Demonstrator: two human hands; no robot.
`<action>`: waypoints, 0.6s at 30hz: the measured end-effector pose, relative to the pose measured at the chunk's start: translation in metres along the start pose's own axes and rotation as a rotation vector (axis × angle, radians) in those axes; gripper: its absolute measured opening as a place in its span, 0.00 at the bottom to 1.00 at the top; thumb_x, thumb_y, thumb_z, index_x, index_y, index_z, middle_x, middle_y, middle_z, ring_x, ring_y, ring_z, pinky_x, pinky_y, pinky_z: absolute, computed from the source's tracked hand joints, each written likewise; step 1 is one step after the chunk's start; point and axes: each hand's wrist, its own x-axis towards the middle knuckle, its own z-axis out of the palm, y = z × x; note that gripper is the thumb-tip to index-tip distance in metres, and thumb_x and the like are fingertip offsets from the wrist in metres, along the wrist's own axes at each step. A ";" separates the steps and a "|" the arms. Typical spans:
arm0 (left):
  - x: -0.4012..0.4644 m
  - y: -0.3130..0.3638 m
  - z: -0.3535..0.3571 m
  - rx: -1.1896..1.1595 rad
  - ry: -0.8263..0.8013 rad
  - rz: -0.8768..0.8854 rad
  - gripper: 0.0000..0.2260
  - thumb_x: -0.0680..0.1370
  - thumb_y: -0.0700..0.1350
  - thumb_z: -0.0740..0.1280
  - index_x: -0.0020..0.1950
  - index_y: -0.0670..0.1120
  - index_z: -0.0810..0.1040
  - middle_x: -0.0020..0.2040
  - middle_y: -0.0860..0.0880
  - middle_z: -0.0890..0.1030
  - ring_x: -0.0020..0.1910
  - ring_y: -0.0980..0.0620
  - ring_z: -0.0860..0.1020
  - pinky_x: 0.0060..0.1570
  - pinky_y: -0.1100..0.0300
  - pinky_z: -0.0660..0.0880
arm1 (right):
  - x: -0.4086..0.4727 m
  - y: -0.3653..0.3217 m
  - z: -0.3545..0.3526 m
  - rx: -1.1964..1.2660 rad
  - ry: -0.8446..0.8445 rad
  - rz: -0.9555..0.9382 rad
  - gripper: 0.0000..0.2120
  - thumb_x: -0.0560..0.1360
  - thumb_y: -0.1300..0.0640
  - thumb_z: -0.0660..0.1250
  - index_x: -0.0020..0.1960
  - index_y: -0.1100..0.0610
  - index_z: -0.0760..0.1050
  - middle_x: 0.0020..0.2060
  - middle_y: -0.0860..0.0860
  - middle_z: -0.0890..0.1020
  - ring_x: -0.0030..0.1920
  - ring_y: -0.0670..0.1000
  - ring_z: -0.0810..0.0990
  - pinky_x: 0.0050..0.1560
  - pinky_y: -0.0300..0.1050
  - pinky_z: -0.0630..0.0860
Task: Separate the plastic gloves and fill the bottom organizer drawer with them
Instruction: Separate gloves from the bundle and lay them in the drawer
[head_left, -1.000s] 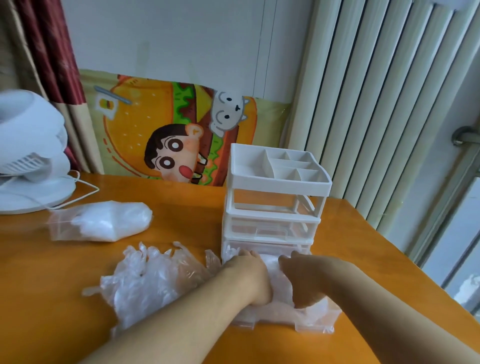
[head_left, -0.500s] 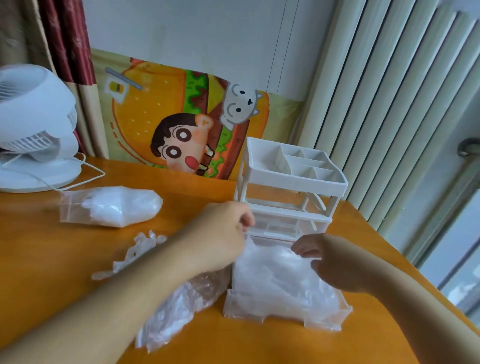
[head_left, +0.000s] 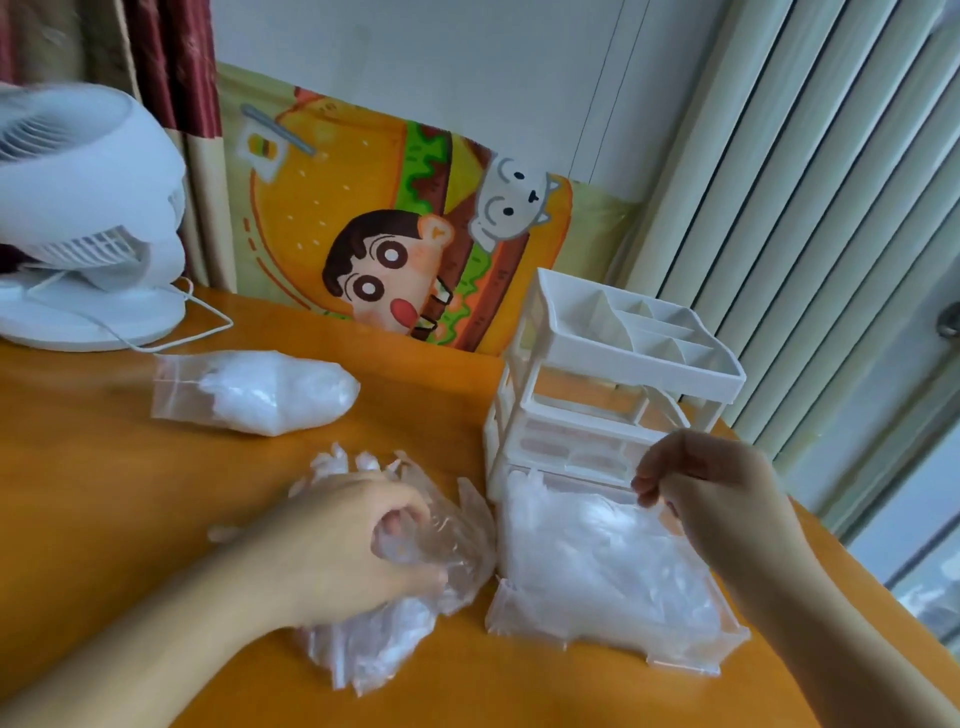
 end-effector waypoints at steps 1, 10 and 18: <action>0.000 0.000 0.004 0.048 -0.016 0.006 0.15 0.71 0.69 0.71 0.55 0.67 0.80 0.49 0.66 0.77 0.48 0.64 0.76 0.50 0.64 0.76 | -0.006 -0.012 0.009 -0.015 -0.036 -0.033 0.22 0.69 0.79 0.58 0.35 0.56 0.82 0.33 0.53 0.85 0.31 0.44 0.79 0.31 0.34 0.71; -0.001 -0.025 -0.005 -0.159 0.259 0.076 0.07 0.79 0.50 0.71 0.41 0.60 0.81 0.44 0.63 0.80 0.48 0.62 0.79 0.48 0.58 0.79 | -0.034 -0.049 0.107 -0.054 -0.305 -0.289 0.13 0.70 0.58 0.63 0.49 0.46 0.81 0.45 0.40 0.84 0.50 0.41 0.81 0.45 0.38 0.76; -0.008 -0.006 -0.022 -0.508 0.458 0.280 0.07 0.80 0.53 0.66 0.53 0.53 0.82 0.54 0.56 0.83 0.61 0.52 0.79 0.61 0.58 0.74 | -0.039 -0.036 0.120 0.029 -0.118 -0.383 0.06 0.78 0.60 0.72 0.44 0.51 0.81 0.35 0.47 0.84 0.36 0.47 0.82 0.36 0.44 0.77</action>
